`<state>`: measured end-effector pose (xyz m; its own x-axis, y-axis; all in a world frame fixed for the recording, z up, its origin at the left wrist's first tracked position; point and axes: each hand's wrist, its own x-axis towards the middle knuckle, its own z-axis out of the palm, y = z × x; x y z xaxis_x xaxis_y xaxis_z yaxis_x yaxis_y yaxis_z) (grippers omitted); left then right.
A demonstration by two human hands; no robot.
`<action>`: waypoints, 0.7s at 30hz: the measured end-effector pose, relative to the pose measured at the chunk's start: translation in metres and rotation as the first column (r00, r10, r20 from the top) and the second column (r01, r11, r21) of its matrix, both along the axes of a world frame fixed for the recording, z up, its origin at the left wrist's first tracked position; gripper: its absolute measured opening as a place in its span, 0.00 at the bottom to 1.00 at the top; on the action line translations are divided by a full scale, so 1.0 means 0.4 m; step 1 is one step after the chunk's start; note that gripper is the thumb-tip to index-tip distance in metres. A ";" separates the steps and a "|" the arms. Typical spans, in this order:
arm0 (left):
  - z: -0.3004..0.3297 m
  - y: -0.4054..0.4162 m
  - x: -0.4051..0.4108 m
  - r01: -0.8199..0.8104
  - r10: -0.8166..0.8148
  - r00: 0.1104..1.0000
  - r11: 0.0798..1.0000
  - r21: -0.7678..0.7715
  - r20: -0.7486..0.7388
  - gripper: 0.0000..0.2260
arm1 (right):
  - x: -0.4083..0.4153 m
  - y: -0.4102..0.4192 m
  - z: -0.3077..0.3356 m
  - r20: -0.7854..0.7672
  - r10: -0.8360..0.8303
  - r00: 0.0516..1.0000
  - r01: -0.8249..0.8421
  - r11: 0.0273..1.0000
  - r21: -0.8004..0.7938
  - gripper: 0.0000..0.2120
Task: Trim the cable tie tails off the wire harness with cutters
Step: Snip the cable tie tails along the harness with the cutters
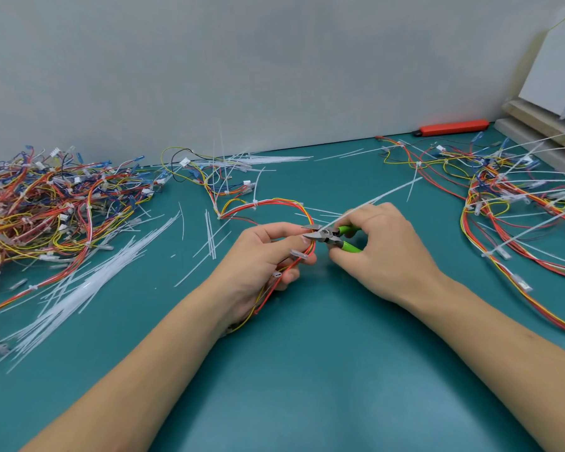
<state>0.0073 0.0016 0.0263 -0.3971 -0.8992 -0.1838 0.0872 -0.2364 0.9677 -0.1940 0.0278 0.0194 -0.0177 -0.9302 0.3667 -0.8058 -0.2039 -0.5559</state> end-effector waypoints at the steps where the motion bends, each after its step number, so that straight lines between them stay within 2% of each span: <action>1: 0.000 0.000 0.000 -0.004 0.004 1.000 1.000 0.002 0.000 0.04 | 0.000 0.000 0.001 -0.001 0.004 1.000 -0.004 1.000 0.002 0.07; 3: -0.001 -0.001 0.000 -0.003 0.003 1.000 1.000 0.001 0.004 0.03 | 0.000 0.001 0.001 -0.009 0.007 1.000 -0.007 1.000 0.004 0.04; 7: 0.001 0.001 0.001 0.031 -0.031 0.999 0.999 -0.012 -0.009 0.02 | 0.000 0.003 0.000 0.023 -0.010 1.000 0.010 1.000 0.016 0.14; 10: 0.004 0.005 0.001 0.038 -0.038 0.999 0.999 -0.024 -0.016 0.04 | 0.006 0.005 0.001 0.012 -0.009 1.000 0.009 1.000 0.019 0.17; 21: 0.011 0.015 -0.006 0.029 -0.029 1.000 0.999 -0.044 0.000 0.04 | 0.004 0.006 0.003 0.023 -0.007 1.000 0.007 1.000 0.023 0.16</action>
<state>0.0050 0.0074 0.0307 -0.4231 -0.8946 -0.1441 0.0815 -0.1959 0.9772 -0.1925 0.0304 0.0207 -0.0325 -0.9382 0.3446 -0.7941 -0.1851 -0.5789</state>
